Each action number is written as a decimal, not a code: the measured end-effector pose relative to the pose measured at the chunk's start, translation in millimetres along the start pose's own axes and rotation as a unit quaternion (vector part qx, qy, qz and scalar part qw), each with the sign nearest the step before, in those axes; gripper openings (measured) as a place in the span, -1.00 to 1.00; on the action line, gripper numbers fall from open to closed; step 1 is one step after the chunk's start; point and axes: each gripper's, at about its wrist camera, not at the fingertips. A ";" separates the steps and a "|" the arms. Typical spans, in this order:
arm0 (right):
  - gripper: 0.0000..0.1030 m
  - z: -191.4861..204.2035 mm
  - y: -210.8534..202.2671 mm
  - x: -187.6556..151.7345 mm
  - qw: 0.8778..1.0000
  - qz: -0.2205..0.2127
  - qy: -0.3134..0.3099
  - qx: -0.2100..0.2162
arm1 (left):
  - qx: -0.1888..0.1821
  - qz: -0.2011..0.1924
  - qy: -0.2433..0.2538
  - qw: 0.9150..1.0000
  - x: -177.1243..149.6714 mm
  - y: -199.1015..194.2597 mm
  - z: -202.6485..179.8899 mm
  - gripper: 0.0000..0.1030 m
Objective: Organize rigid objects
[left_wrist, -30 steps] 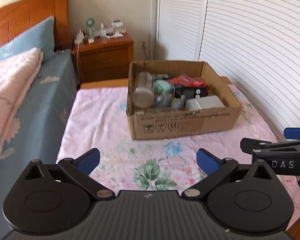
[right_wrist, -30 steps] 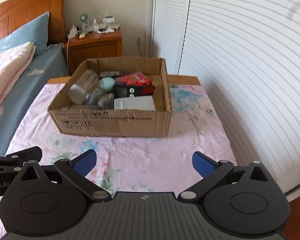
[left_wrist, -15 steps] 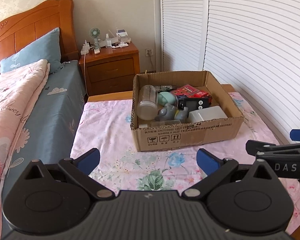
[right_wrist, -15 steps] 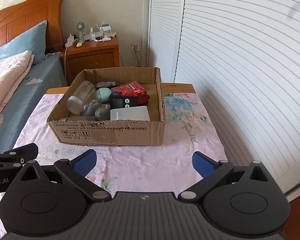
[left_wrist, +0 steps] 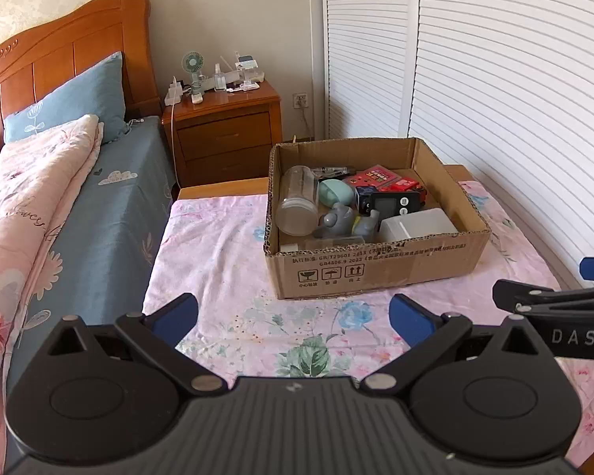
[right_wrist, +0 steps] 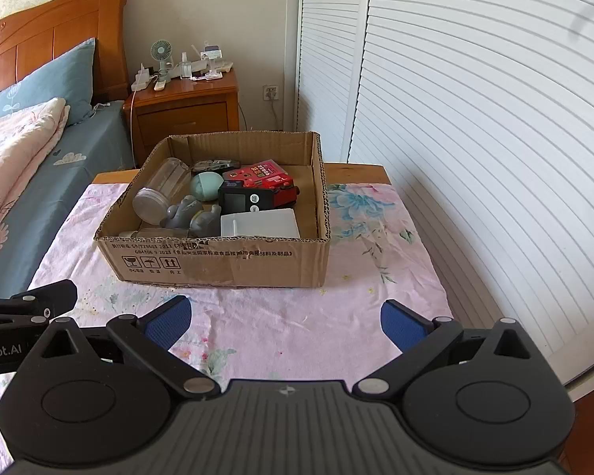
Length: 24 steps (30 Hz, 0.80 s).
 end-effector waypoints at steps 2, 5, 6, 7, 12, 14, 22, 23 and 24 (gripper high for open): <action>1.00 0.4 -0.4 -0.3 1.000 -0.001 0.000 0.001 | 0.000 -0.001 0.001 1.000 0.0 -0.7 -0.6 0.98; 1.00 0.0 -0.4 -0.5 1.000 -0.002 0.000 -0.001 | -0.001 -0.001 0.002 1.000 0.5 -1.1 -0.7 0.98; 1.00 -0.4 -0.3 0.1 1.000 -0.002 0.000 -0.001 | -0.001 -0.001 0.002 1.000 0.4 -1.4 -0.8 0.98; 1.00 -0.6 -0.4 0.1 1.000 -0.002 0.000 -0.001 | 0.000 -0.001 0.002 1.000 0.2 -1.5 -0.8 0.98; 1.00 -1.2 -0.6 0.3 1.000 -0.002 0.001 0.000 | 0.001 -0.003 0.004 1.000 -0.1 -2.3 -1.5 0.98; 1.00 -1.1 -0.7 0.2 1.000 -0.001 0.000 0.001 | 0.001 -0.001 0.004 1.000 -0.4 -2.0 -1.5 0.98; 1.00 -2.9 -1.4 -0.3 1.000 -0.002 0.001 0.003 | 0.003 0.000 0.006 1.000 0.2 -1.8 -2.6 0.98; 1.00 -3.1 -1.5 -0.3 1.000 -0.002 0.001 0.003 | 0.002 0.000 0.006 1.000 0.3 -2.0 -2.7 0.98; 1.00 -3.2 -1.5 -0.3 1.000 -0.002 0.002 0.004 | 0.002 -0.001 0.006 1.000 0.3 -2.0 -2.7 0.98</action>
Point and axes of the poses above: each gripper's, at about its wrist camera, not at the fingertips, and y roughly the way its jaws point, z to its left, x to its top
